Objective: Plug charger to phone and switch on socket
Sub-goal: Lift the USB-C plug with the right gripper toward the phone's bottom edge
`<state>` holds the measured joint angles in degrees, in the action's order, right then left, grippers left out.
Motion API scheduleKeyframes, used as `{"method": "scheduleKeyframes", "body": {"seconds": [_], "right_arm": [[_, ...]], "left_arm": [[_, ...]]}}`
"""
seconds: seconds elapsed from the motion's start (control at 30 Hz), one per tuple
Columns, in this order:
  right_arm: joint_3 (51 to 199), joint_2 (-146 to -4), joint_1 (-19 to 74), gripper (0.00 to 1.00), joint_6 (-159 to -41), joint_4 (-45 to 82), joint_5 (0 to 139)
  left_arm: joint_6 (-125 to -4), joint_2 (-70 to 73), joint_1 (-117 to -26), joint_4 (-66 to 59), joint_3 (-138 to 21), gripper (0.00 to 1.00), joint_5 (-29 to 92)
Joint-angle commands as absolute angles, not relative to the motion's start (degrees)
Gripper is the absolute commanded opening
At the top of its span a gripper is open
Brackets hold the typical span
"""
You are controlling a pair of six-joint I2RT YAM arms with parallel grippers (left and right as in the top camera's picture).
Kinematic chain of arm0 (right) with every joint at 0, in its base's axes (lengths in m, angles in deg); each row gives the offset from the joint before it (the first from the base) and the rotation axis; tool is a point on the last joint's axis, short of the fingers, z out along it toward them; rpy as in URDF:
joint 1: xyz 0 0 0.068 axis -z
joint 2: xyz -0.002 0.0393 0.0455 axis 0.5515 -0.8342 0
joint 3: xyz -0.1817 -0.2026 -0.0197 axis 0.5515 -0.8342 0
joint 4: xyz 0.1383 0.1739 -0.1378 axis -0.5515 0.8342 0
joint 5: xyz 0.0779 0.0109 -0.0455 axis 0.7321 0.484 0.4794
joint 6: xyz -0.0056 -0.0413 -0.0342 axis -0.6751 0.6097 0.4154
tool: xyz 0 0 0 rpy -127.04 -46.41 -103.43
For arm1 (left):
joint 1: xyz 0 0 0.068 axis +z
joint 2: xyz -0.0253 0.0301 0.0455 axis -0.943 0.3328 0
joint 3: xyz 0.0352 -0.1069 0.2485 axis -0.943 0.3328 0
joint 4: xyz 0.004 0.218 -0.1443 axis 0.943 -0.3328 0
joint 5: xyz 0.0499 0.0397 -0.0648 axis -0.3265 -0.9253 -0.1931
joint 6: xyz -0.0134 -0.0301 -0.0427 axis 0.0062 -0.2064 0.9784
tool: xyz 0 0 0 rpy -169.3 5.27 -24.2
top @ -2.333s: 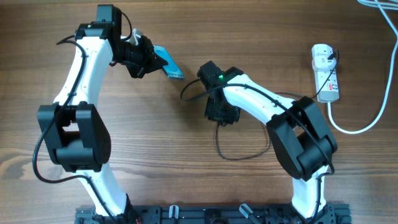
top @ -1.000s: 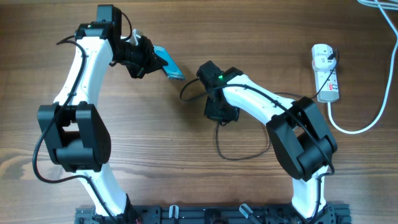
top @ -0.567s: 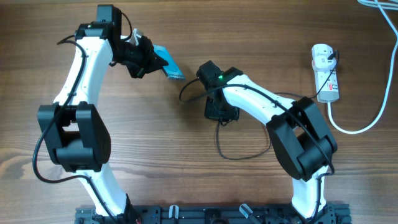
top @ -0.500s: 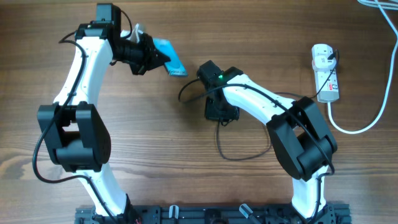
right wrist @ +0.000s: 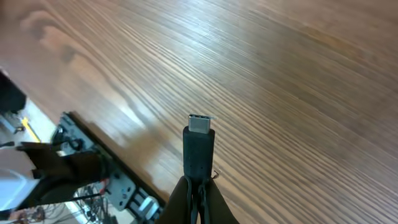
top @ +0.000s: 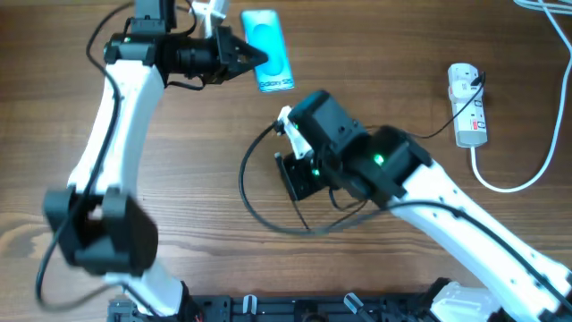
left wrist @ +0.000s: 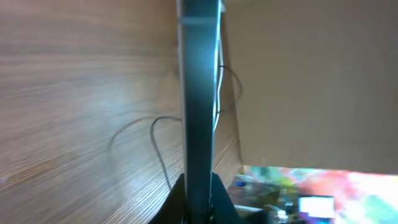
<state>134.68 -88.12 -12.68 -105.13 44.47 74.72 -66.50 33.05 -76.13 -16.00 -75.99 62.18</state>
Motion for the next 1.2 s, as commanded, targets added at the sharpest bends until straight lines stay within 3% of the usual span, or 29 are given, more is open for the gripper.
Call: {"method": "scheduleKeyframes", "body": {"seconds": [0.0,0.27,0.7,0.97,1.17], "right_arm": [[135.3,-85.3,-13.4,0.04,-107.3,43.7,68.7],[136.5,-84.6,-13.4,0.04,-111.7,41.3,67.1],[137.7,-83.5,-13.4,0.04,-111.8,36.5,68.0],[138.0,-82.2,-13.4,0.04,-111.8,35.7,68.3],[138.0,-81.6,-13.4,0.04,-111.7,35.5,69.7]], "left_arm": [[-68.9,21.9,-77.8,-16.8,-76.7,0.04,57.1],[-73.1,16.1,-77.8,-25.4,-76.7,0.04,52.9],[-74.4,16.2,-78.7,-27.2,-76.7,0.04,53.9],[-78.2,16.2,-78.7,-27.7,-76.7,0.04,63.5],[-78.2,16.2,-78.7,-27.5,-76.7,0.04,64.0]]}}
